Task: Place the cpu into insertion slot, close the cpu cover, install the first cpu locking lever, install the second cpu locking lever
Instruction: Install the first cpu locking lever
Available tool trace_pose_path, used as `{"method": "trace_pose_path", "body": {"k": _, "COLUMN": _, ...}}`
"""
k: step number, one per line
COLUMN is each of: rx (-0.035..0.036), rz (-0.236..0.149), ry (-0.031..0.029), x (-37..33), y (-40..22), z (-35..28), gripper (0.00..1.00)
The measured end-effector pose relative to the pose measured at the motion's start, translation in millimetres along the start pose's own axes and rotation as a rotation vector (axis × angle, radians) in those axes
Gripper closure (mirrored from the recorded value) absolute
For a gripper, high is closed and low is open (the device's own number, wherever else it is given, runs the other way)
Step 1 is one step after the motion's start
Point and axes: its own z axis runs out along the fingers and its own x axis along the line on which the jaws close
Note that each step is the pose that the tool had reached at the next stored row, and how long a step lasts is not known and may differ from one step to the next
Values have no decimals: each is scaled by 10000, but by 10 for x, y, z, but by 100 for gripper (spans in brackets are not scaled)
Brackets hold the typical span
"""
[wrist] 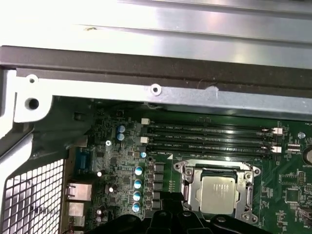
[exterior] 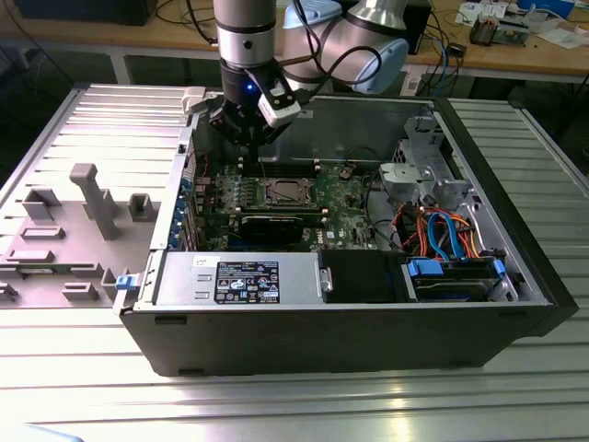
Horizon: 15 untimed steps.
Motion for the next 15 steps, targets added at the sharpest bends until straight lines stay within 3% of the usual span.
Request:
{"method": "trace_pose_path", "body": {"k": 7, "rx": -2, "rz": -3, "ry": 1, "x": -3, "y": 126, "z": 61, "gripper": 89}}
{"method": "trace_pose_path", "body": {"k": 10, "rx": 2, "rz": -5, "ry": 1, "x": -13, "y": 215, "z": 79, "gripper": 89}}
{"method": "trace_pose_path", "body": {"k": 12, "rx": 10, "rz": -6, "ry": 1, "x": -45, "y": 219, "z": 85, "gripper": 89}}
{"method": "trace_pose_path", "body": {"k": 14, "rx": 16, "rz": -6, "ry": 2, "x": -97, "y": 216, "z": 94, "gripper": 89}}
{"method": "trace_pose_path", "body": {"k": 15, "rx": 22, "rz": -6, "ry": 2, "x": -277, "y": 202, "z": 133, "gripper": 89}}
